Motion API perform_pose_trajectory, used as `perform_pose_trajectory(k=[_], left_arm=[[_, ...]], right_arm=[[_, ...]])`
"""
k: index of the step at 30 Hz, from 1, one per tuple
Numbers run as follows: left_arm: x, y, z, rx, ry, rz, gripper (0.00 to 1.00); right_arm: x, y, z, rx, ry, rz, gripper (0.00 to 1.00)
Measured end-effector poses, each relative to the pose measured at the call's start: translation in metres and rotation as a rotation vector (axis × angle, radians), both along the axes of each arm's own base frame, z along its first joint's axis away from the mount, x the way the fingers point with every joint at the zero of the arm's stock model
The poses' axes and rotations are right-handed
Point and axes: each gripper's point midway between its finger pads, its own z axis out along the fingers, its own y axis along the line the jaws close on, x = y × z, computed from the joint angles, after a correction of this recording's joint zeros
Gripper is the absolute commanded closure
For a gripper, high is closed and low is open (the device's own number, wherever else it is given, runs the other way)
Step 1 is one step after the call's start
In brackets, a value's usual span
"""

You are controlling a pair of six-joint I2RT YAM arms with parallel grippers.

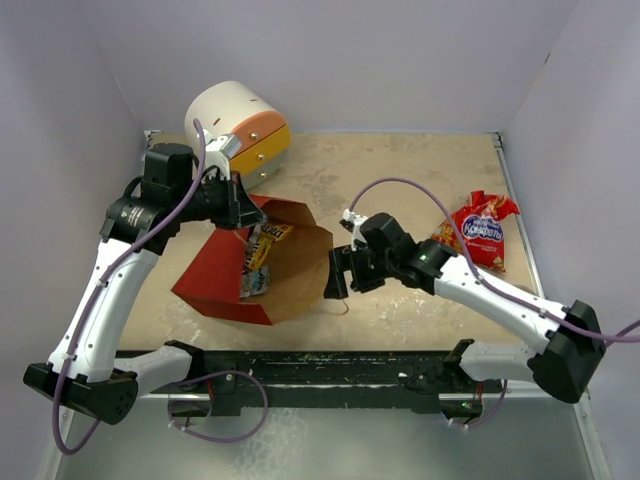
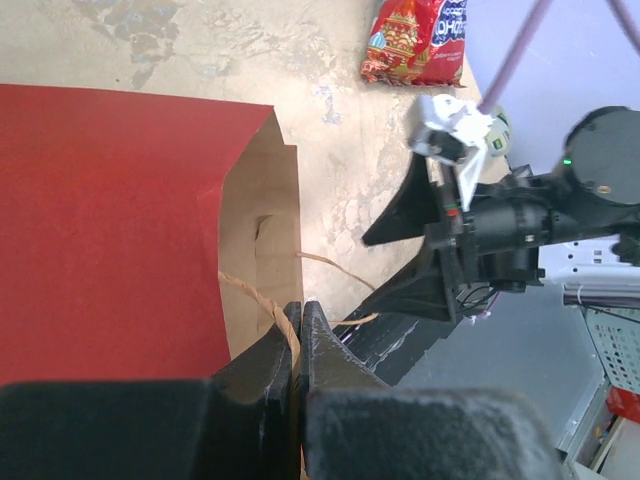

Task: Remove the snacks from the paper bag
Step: Adjust the paper bag at the center of the board, then take out the snack from the paper bag.

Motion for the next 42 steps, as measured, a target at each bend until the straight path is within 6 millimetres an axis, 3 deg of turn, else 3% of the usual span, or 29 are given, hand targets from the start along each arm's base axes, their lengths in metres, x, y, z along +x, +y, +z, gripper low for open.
perform_pose_trajectory(k=[6,10,13,16,21,23,26,32,42], left_arm=[[0.001,0.005,-0.004,0.025,0.007,0.029,1.00],[0.002,0.007,-0.006,0.036,0.015,0.045,1.00],[0.001,0.009,-0.008,0.042,0.027,0.059,1.00],[-0.001,0.010,-0.004,0.036,0.037,0.069,1.00],[0.000,0.011,0.004,0.034,0.016,0.072,1.00],[0.000,0.011,0.005,0.036,0.010,0.075,1.00],[0.001,0.012,0.005,0.037,0.009,0.078,1.00],[0.002,0.011,0.007,0.036,0.006,0.078,1.00],[0.002,0.011,0.007,0.034,0.009,0.079,1.00]], right_arm=[[0.013,-0.042,0.011,-0.163,-0.162,-0.035,0.03],[0.037,-0.045,0.031,-0.197,-0.340,-0.007,0.00],[0.051,-0.032,0.053,-0.144,-0.489,0.054,0.00],[0.056,-0.003,0.084,-0.052,-0.677,0.182,0.00],[0.037,0.058,0.109,0.029,-0.997,0.539,0.00],[0.035,0.076,0.103,0.023,-1.075,0.654,0.01],[0.047,0.097,0.080,-0.048,-1.167,0.823,0.07],[0.066,0.117,0.030,-0.174,-1.278,1.050,0.17],[0.110,0.143,-0.032,-0.345,-1.348,1.102,0.32]])
